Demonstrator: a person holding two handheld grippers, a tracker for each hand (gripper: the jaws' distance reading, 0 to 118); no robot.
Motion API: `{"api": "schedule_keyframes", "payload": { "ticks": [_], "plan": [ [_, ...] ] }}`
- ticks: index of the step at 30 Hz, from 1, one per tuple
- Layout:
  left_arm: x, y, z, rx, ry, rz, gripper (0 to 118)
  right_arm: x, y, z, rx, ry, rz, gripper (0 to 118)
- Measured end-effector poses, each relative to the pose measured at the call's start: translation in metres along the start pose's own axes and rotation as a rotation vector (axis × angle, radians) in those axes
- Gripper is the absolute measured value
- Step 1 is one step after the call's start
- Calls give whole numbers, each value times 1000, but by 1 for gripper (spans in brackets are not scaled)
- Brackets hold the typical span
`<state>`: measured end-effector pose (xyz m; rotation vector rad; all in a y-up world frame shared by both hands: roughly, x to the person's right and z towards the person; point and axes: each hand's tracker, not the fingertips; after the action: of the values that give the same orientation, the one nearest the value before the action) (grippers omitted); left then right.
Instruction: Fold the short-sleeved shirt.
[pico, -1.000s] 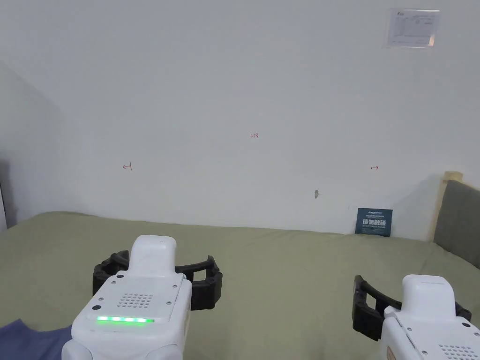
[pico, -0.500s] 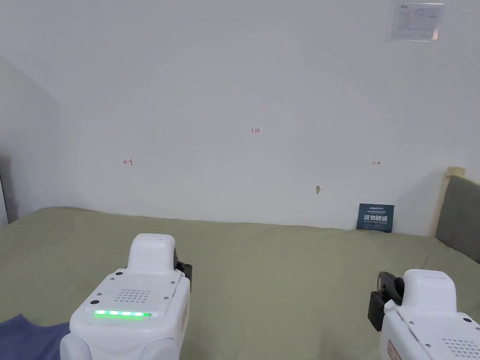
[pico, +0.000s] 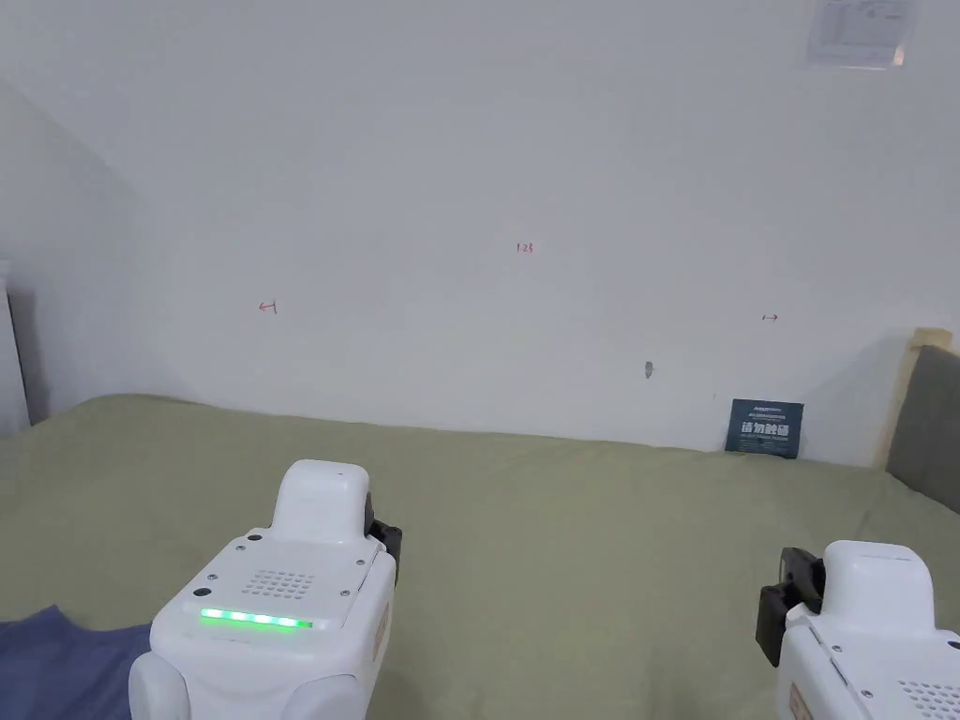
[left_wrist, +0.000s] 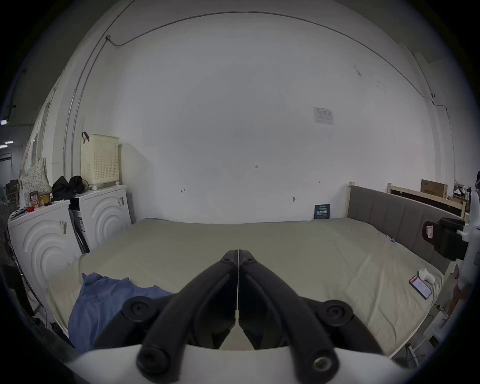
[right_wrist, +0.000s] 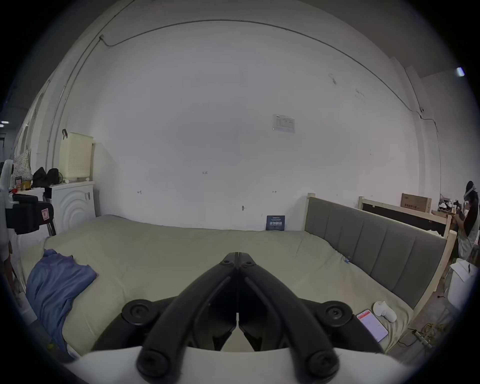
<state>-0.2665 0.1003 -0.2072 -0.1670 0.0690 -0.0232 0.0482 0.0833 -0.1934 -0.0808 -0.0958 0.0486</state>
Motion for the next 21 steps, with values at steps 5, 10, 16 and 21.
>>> {"api": "schedule_keyframes", "payload": {
  "ticks": [5,10,16,21],
  "plan": [
    [-45,-8,6,-24,101,8,0,-43,-5,-14,-17,119,32,1],
    [-123,-16,40,-54,258,63,0,-132,-9,-21,-13,371,32,1],
    [-207,-31,101,-79,529,85,0,-233,-17,-7,-23,611,14,1],
    [-248,-46,122,-118,618,102,0,-275,-26,2,-46,700,13,1]
  ]
}}
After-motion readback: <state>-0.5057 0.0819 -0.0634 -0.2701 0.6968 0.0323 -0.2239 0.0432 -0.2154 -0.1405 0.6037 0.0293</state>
